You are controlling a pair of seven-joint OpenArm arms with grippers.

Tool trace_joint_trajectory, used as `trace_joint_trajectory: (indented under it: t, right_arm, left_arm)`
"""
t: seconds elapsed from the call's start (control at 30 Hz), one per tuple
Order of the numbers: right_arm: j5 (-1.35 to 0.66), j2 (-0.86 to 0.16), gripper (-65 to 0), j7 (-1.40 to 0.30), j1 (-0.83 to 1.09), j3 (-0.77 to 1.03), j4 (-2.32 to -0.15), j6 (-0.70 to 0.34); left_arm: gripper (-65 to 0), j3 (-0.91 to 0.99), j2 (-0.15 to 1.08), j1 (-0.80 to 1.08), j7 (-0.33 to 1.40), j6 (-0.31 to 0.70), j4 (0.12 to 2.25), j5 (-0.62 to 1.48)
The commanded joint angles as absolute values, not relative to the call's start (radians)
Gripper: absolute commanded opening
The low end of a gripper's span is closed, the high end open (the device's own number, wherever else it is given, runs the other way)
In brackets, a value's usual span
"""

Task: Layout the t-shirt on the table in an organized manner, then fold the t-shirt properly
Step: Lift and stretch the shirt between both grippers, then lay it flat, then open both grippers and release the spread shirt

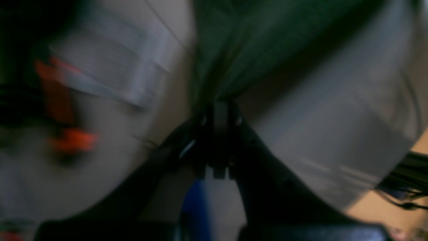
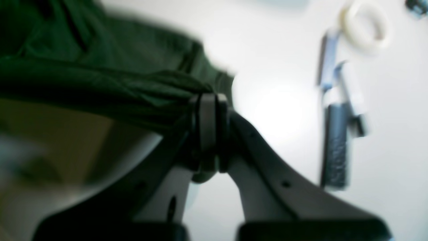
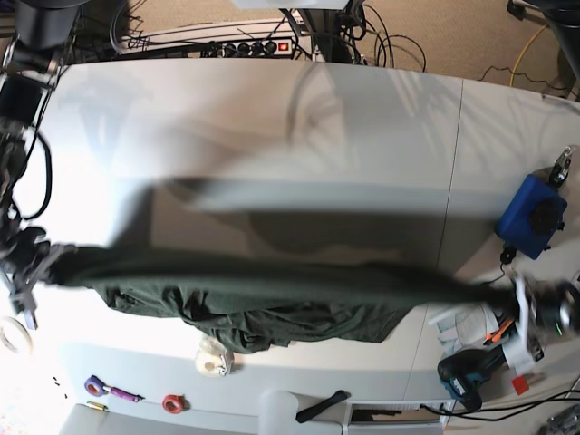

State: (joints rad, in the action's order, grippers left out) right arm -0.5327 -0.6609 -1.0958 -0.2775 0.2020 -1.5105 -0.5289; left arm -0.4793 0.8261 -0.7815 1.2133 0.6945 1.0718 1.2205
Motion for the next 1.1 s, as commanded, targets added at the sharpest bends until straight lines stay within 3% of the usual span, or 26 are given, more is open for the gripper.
trace_joint_trajectory:
  t: [0.0, 0.23, 0.47, 0.87, 0.9, 0.93, 1.0, 1.03, 1.07]
  right_arm:
    - [-0.539, -0.687, -65.0, -1.070, -0.273, 0.212, -1.526, -0.526]
    - [-0.538, -0.687, -65.0, -1.053, -0.091, 0.212, -1.525, -0.526]
    - [-0.431, -0.688, -65.0, -1.054, -0.004, 0.211, -1.523, -0.518]
    - [-0.342, -0.696, -65.0, -1.021, 0.000, 0.211, -1.523, -0.497]
    - [-0.342, -0.695, -65.0, -1.021, 0.000, 0.211, -1.523, -0.497]
    - [-0.342, -0.695, -61.8, -1.021, 0.000, 0.211, -1.523, -0.497]
    - [-0.338, -0.696, -43.7, -1.021, 0.000, 0.211, -1.523, -0.497]
    - [-0.332, -0.696, -38.0, -1.018, 0.000, 0.211, -1.523, -0.497]
    - [-0.316, -0.696, -36.6, -1.014, -0.001, 0.211, -1.523, -0.497]
  left_arm:
    - [-65.0, -0.468, 0.845, -0.778, 1.204, 0.698, 1.080, 1.235]
    - [-65.0, -0.437, 0.759, -0.571, 1.201, 0.698, 1.080, 1.220]
    - [-65.0, -0.233, 0.642, -0.468, 1.163, 0.698, 1.081, 1.171]
    - [-65.0, -0.052, 0.641, -0.396, 1.178, 0.698, 1.081, 1.176]
    - [-61.4, -0.052, 0.641, -0.396, 1.179, 0.698, 1.081, 1.191]
    - [-51.0, -0.052, 0.642, -0.397, 1.178, 0.698, 1.081, 1.198]
    - [-34.8, -0.052, 0.646, -0.397, 1.177, 0.698, 1.082, 1.205]
    - [-32.5, -0.051, 0.648, -0.397, 1.178, 0.698, 1.082, 1.205]
    - [-32.5, -0.050, 0.652, -0.397, 1.177, 0.698, 1.082, 1.206]
